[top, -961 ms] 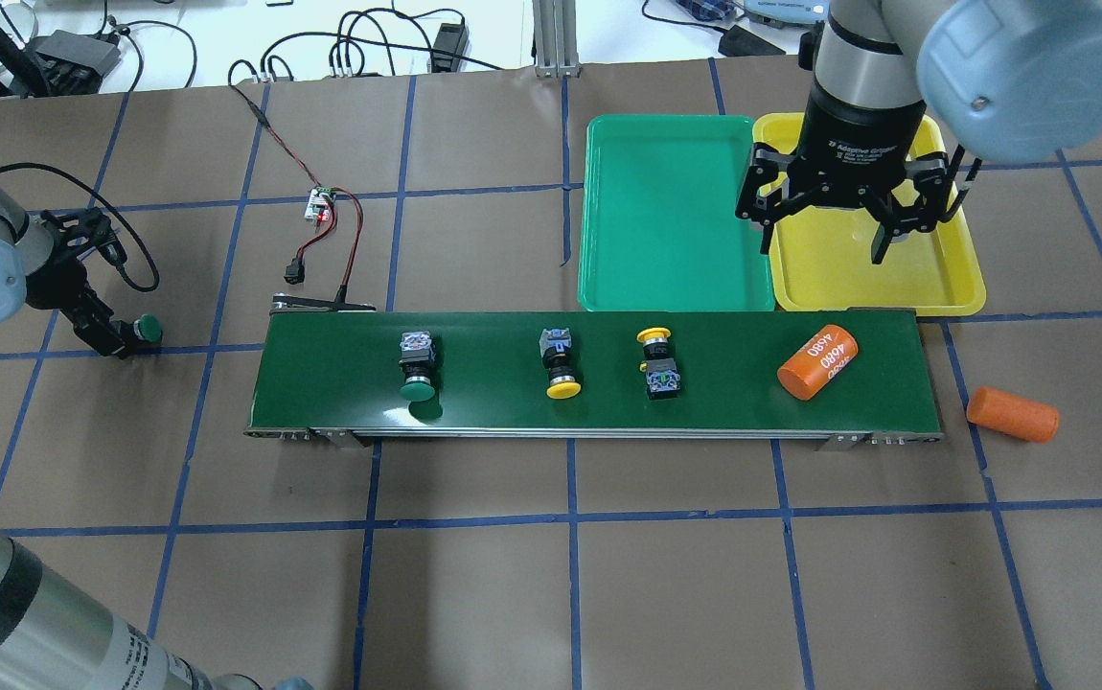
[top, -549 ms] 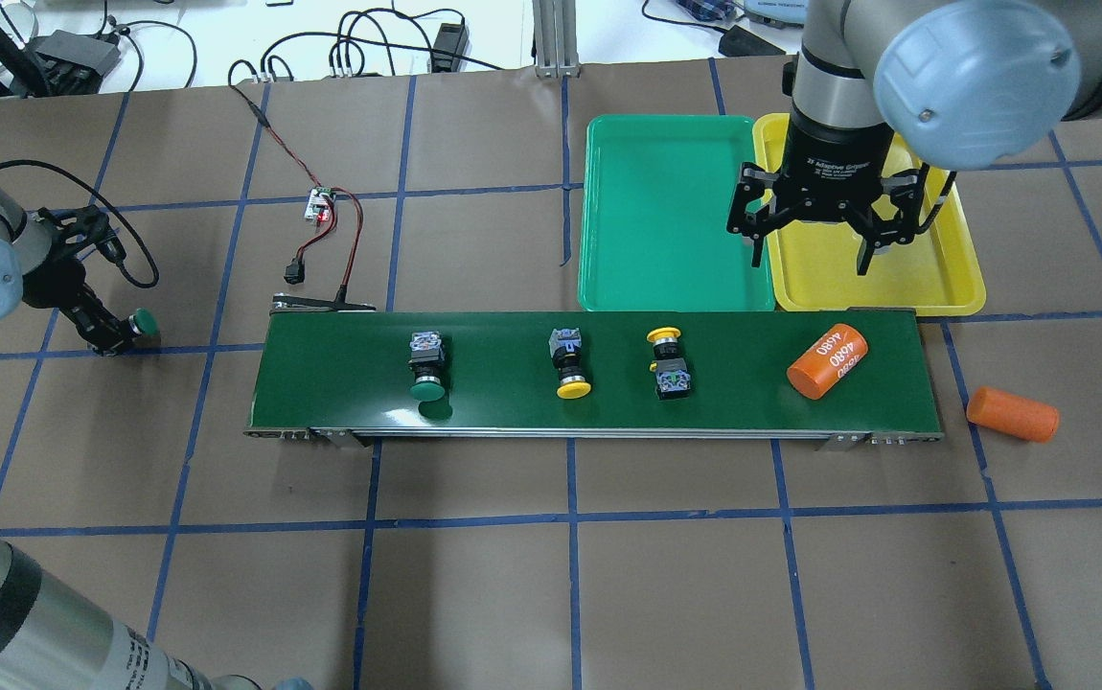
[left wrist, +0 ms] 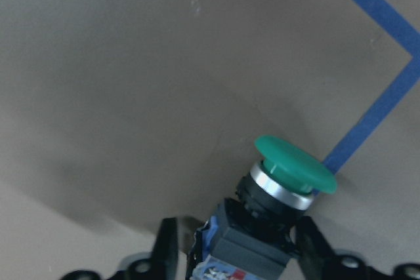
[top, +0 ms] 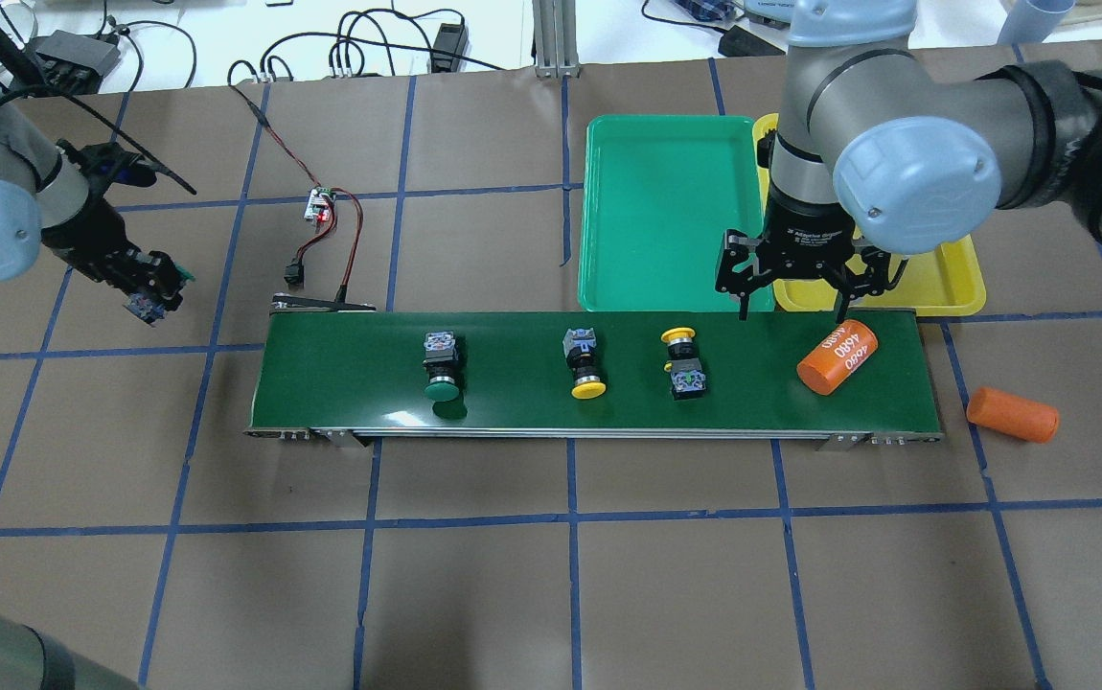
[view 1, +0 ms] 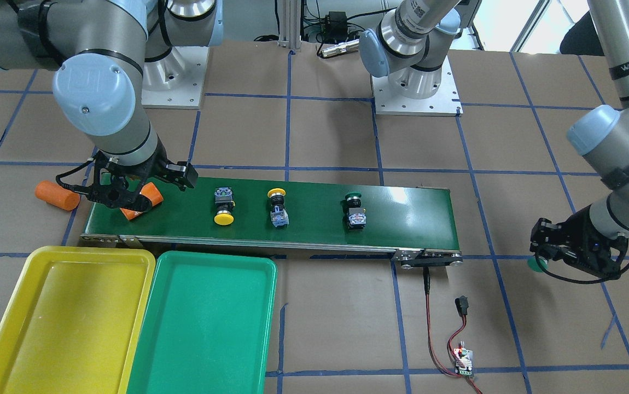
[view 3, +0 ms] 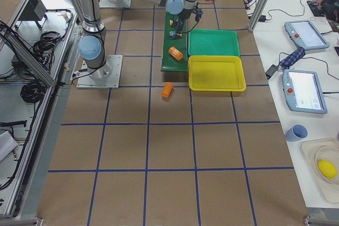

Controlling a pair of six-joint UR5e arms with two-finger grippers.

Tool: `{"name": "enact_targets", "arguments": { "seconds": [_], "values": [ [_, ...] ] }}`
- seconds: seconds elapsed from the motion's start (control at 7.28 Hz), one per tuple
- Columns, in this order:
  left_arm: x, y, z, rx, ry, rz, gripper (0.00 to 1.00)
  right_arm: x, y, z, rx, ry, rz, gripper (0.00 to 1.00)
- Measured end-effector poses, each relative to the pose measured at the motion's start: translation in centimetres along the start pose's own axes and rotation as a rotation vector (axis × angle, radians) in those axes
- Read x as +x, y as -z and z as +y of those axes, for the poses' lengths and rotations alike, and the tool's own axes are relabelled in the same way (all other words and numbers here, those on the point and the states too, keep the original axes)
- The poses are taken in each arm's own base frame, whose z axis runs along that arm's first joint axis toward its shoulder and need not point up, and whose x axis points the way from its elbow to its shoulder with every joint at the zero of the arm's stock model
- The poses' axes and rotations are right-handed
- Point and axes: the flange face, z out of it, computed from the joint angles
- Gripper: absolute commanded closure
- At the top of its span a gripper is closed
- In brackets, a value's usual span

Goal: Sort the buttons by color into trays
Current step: 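Grasp and lift the green-capped button while lowering the right gripper toward the belt, then set the green-capped button on the belt, open left gripper while right gripper descends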

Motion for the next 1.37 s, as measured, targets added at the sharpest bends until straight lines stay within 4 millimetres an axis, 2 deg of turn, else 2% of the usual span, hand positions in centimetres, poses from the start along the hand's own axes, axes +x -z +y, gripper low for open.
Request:
{"name": "enact_targets", "arguments": {
  "seconds": [0.27, 0.41, 0.55, 0.69, 0.96, 1.1, 1.24, 1.37],
  "values": [
    [11.5, 2.1, -0.3, 0.014, 0.191, -0.01, 1.0, -0.4, -1.4, 0.5, -0.011, 0.007, -0.01, 0.0],
    [15.8, 1.9, 0.3, 0.009, 0.261, -0.009, 1.0, -0.9, -1.7, 0.7, -0.009, 0.011, -0.017, 0.0],
    [18.2, 0.8, 1.3, -0.005, 0.323, -0.003, 1.0, -1.6, -1.8, 0.8, 0.003, 0.024, -0.021, 0.0],
    [19.4, -0.2, 2.2, -0.017, 0.366, 0.015, 0.98, -2.3, -2.0, 0.8, 0.015, 0.038, -0.021, 0.0],
    [20.7, -1.9, 3.2, -0.046, 0.43, 0.049, 0.14, -2.9, -2.8, 0.7, 0.023, 0.053, -0.019, 0.0],
    [21.0, -2.7, 3.6, -0.063, 0.452, 0.05, 0.0, -3.0, -3.2, 0.4, 0.037, 0.054, -0.021, 0.0],
    [21.1, -2.5, 3.6, -0.059, 0.473, 0.045, 0.0, -3.1, -3.5, 0.1, 0.044, 0.054, -0.023, 0.0],
    [20.9, -0.8, 3.1, -0.03, 0.484, 0.042, 0.0, -3.2, -3.7, -0.2, 0.055, 0.055, -0.026, 0.0]
  ]
}}
